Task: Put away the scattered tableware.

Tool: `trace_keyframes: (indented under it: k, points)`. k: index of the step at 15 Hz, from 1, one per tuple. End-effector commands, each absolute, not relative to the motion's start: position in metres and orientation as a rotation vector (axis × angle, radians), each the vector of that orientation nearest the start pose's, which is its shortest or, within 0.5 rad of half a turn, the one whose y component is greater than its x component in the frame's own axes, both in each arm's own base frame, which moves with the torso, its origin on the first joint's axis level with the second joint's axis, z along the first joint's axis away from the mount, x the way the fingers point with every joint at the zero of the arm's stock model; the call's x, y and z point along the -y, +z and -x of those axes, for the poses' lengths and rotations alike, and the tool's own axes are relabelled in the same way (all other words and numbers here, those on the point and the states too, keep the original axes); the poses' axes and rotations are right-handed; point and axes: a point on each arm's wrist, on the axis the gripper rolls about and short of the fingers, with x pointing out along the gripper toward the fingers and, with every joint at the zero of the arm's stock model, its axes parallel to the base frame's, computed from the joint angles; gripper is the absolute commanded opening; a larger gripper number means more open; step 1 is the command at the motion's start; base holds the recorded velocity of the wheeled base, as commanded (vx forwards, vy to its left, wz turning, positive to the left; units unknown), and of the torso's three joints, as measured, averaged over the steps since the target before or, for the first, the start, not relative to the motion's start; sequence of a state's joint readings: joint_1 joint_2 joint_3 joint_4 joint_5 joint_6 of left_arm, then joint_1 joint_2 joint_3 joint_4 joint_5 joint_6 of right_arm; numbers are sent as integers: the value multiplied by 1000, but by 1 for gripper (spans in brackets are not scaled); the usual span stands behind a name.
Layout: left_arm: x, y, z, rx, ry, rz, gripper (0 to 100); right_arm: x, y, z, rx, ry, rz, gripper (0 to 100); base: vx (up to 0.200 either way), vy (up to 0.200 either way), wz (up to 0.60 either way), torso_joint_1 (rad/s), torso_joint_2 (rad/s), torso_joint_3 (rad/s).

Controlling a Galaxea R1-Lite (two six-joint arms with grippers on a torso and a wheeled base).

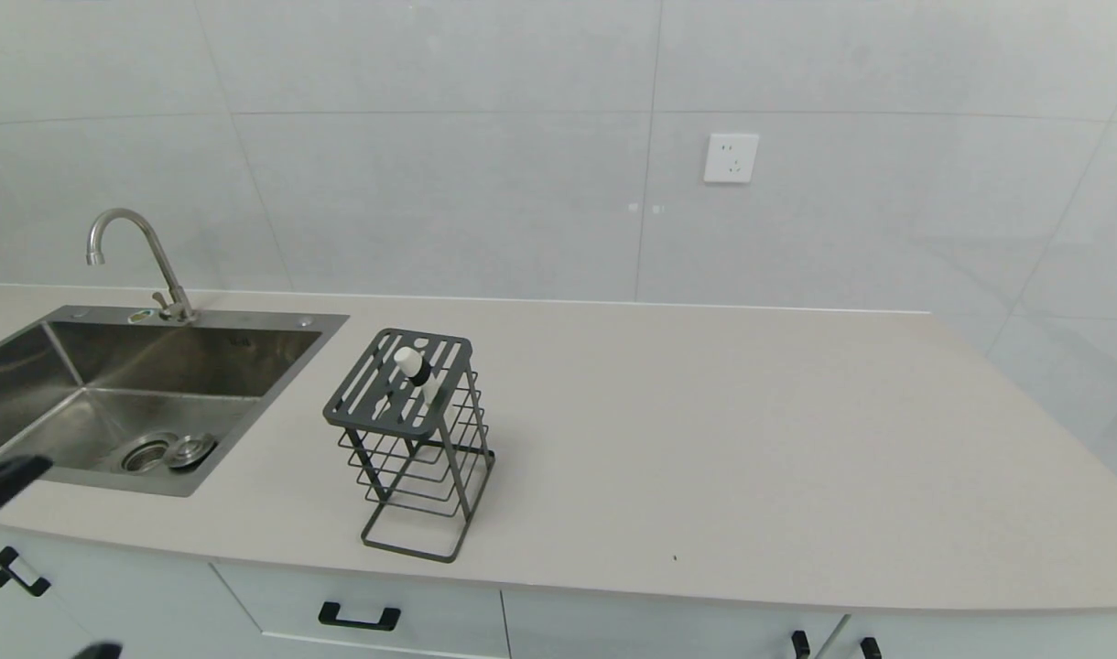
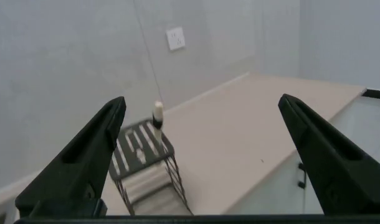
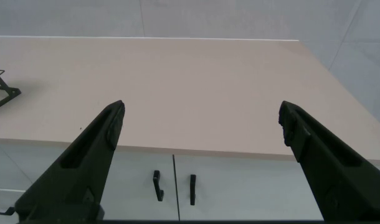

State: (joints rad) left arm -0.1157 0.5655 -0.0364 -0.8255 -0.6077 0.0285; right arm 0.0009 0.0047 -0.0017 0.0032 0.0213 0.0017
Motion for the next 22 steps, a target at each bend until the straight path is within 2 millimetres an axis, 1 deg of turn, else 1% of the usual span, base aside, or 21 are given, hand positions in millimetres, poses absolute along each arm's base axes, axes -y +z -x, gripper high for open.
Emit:
trace_keyframes:
  k: [1, 2, 3, 4, 5, 6, 7, 8, 12, 14, 22]
  points:
    - [13, 105, 31, 306, -577, -143, 100, 0, 76, 22, -8, 23, -2, 100, 0, 0, 0, 0, 0, 0]
    - [12, 96, 29, 231, -561, -143, 100, 0, 76, 22, -8, 23, -2, 100, 0, 0, 0, 0, 0, 0]
    - [10, 85, 26, 124, -467, -162, 100, 0, 76, 22, -8, 23, -2, 100, 0, 0, 0, 0, 0, 0]
    - [9, 81, 25, 83, -395, -168, 100, 0, 76, 22, -8, 23, -2, 100, 0, 0, 0, 0, 0, 0]
    - [6, 81, 24, 72, -254, -173, 100, 0, 76, 22, -8, 23, -2, 100, 0, 0, 0, 0, 0, 0]
    - [4, 81, 23, 67, -180, -164, 100, 0, 76, 22, -8, 23, -2, 100, 0, 0, 0, 0, 0, 0]
    - [3, 81, 23, 60, -116, -144, 100, 0, 76, 22, -8, 23, -2, 100, 0, 0, 0, 0, 0, 0]
    - [1, 77, 23, 20, -41, -72, 100, 0, 76, 22, -8, 23, -2, 100, 0, 0, 0, 0, 0, 0]
    - [1, 76, 23, 9, -47, -72, 100, 0, 76, 22, -8, 23, -2, 100, 0, 0, 0, 0, 0, 0]
    - [1, 76, 23, 1, -43, 12, 100, 0, 76, 22, -8, 23, -2, 100, 0, 0, 0, 0, 0, 0]
    - [1, 76, 23, 1, -43, 6, 100, 0, 76, 22, -9, 23, 0, 100, 0, 0, 0, 0, 0, 0]
